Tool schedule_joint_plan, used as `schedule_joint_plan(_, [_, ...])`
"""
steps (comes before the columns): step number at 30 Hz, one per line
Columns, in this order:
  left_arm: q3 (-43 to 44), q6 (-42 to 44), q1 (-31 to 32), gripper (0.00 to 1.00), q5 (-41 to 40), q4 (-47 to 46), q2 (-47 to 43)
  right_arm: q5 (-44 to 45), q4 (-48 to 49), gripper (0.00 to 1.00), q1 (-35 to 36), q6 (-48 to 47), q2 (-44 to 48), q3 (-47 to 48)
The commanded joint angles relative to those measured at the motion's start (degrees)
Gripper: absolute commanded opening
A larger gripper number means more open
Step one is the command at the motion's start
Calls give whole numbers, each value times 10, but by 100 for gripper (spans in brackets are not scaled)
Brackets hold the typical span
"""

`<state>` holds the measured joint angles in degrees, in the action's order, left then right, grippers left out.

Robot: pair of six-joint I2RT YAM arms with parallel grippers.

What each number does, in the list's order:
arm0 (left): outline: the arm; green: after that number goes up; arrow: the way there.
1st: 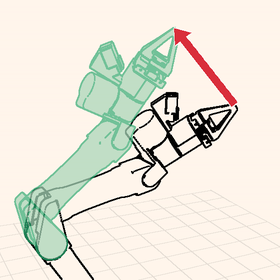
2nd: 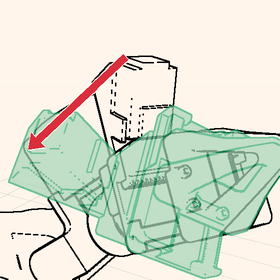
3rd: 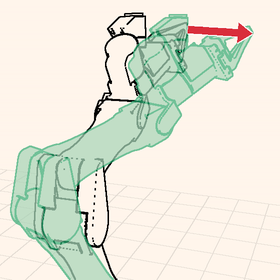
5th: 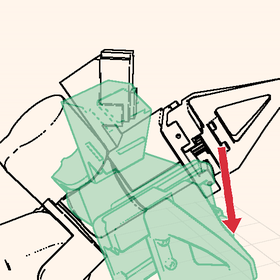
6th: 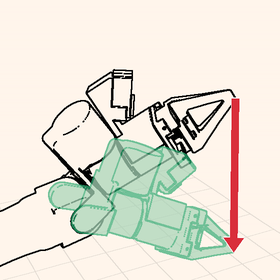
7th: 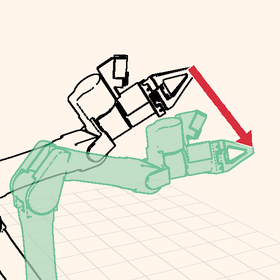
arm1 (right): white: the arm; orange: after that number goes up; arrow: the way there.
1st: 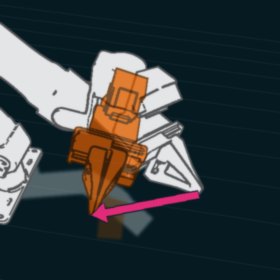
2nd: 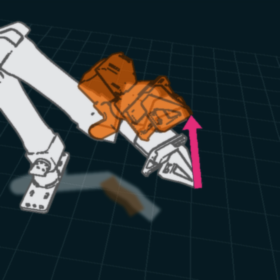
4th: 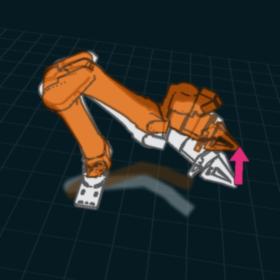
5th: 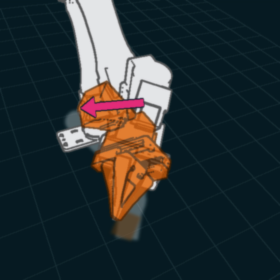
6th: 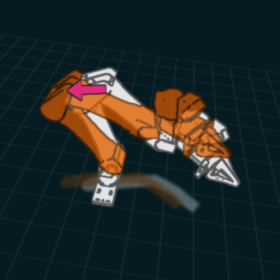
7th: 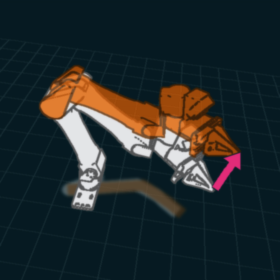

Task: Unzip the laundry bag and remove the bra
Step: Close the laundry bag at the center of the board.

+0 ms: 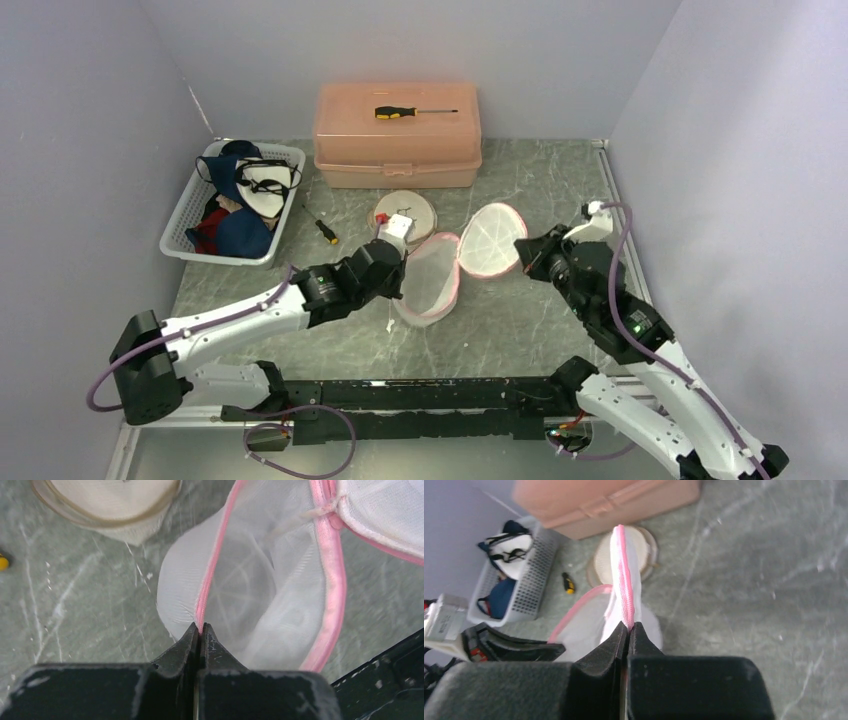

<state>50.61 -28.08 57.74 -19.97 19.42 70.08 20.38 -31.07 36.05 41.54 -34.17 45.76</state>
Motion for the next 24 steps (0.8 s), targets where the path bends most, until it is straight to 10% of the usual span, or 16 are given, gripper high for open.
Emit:
schedule_joint_plan(1, [46, 16, 2, 3, -58, -45, -42, -72, 18, 0, 2, -121, -46, 100])
schedule_joint_plan(16, [-10, -61, 2, 3, -91, -32, -41, -111, -32, 0, 3, -143, -74, 93])
schedule_joint_plan(24, [19, -46, -7, 3, -130, 2, -25, -14, -192, 0, 2, -201, -164, 269])
